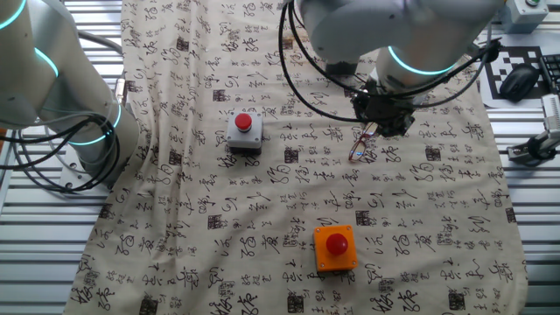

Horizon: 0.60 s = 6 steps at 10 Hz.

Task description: Unfold the leg of the glasses (with one hand)

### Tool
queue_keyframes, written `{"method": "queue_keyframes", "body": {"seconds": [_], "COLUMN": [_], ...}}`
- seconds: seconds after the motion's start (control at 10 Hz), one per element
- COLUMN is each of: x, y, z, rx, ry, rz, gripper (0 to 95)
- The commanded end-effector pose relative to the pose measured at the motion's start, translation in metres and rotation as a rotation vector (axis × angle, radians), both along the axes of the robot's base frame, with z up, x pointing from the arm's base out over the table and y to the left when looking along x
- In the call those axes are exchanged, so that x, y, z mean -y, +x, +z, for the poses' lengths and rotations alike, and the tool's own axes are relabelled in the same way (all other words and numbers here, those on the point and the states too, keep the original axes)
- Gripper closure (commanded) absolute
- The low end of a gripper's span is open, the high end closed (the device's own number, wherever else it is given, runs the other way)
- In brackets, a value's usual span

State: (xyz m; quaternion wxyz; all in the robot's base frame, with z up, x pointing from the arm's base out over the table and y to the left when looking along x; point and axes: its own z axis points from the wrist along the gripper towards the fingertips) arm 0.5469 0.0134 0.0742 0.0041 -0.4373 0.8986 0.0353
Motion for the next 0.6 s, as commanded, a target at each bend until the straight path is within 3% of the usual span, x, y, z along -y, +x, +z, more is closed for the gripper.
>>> {"method": "queue_keyframes", "body": {"seconds": [0.1,0.3,0.6], "x": [0.0010,0.0088,0.0091], "y": [0.0007,-0.0020,0.0027], "z": [-0.0006,0.0048,0.0063], "rx": [-0.012,-0.030,-0.032], "ry": [-0.019,-0.032,-0.034], "rz": [0.000,0.004,-0.007], "gripper": [95.0,95.0,95.0]}}
